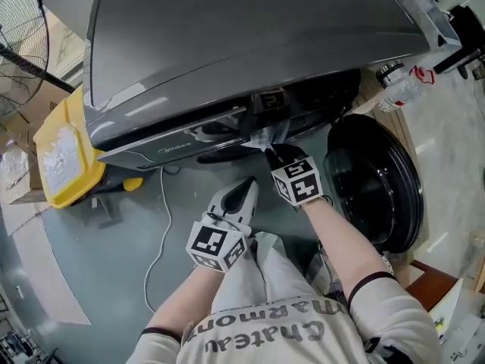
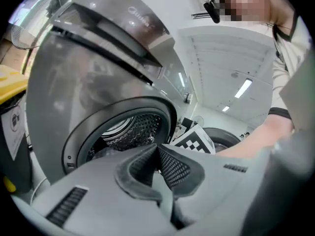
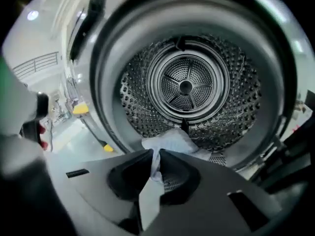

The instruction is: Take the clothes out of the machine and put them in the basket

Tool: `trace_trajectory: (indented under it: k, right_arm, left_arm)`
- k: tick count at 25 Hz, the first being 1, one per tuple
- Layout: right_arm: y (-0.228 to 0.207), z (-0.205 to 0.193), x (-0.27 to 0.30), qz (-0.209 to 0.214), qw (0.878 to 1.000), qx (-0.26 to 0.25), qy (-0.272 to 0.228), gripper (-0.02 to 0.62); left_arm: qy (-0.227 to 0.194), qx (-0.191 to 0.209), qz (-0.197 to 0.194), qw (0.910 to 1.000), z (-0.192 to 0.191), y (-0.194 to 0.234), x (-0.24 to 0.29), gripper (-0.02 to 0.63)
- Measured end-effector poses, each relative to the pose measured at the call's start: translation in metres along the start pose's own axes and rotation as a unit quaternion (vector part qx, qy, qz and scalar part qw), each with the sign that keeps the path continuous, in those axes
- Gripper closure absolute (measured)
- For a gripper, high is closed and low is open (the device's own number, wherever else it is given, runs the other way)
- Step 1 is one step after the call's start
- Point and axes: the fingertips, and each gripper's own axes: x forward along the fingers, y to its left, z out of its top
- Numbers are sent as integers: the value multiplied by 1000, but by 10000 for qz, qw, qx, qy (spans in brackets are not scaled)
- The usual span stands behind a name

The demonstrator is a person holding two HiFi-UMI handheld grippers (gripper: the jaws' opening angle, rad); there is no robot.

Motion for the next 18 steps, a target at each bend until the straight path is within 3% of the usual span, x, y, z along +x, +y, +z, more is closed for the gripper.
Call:
trace_trajectory:
  k: [9, 13, 18]
  right_arm:
    - [31, 26, -85, 120, 9996, 260, 9, 543]
    - [39, 45, -122, 162, 9990, 396, -104, 543]
    - [54, 78, -177, 273, 9982, 420, -335, 543]
  left_arm:
    - [-4, -110, 345, 9993, 53, -56, -42, 598]
    - [72, 34, 553, 9984, 80, -76, -55, 598]
    - [-4, 216, 433, 9988, 127, -110, -69, 598]
